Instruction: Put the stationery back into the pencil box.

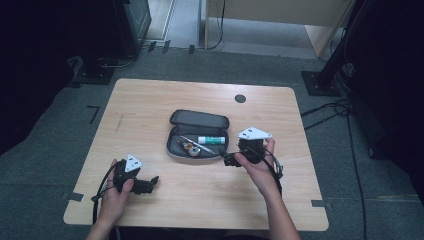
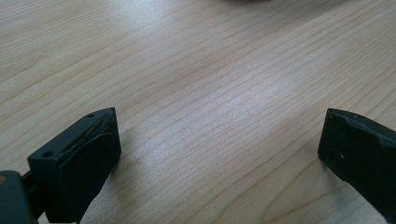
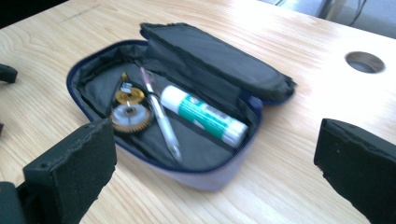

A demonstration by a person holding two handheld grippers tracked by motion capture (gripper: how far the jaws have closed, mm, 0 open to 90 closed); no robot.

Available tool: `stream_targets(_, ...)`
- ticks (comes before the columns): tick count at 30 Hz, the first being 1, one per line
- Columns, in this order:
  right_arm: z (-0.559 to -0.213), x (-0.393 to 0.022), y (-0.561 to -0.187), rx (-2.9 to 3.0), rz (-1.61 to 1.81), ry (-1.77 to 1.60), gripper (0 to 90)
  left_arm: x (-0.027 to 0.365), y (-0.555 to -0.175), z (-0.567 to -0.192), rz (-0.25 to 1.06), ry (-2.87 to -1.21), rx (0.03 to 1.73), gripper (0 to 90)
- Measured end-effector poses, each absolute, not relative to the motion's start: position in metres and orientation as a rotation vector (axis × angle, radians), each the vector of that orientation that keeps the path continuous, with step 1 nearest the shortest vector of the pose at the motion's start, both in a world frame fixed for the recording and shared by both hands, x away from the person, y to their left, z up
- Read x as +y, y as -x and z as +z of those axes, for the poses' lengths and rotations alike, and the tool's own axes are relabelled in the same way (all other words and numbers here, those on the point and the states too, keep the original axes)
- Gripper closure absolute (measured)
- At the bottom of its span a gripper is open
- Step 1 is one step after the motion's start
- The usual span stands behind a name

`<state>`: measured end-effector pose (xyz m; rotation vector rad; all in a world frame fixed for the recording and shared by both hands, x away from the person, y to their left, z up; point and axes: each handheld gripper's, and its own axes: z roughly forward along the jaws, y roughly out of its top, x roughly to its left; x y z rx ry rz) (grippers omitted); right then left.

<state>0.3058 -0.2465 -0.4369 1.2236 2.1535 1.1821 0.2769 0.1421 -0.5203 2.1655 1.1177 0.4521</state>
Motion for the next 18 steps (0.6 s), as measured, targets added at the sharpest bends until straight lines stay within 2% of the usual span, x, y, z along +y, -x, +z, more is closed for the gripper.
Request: stream_targets(18, -0.465, -0.309, -0.275, 2.062, 1.135, -1.374, 0.0, 0.142, -0.277, -0.52, 0.452, -2.167, 1.117, 0.0)
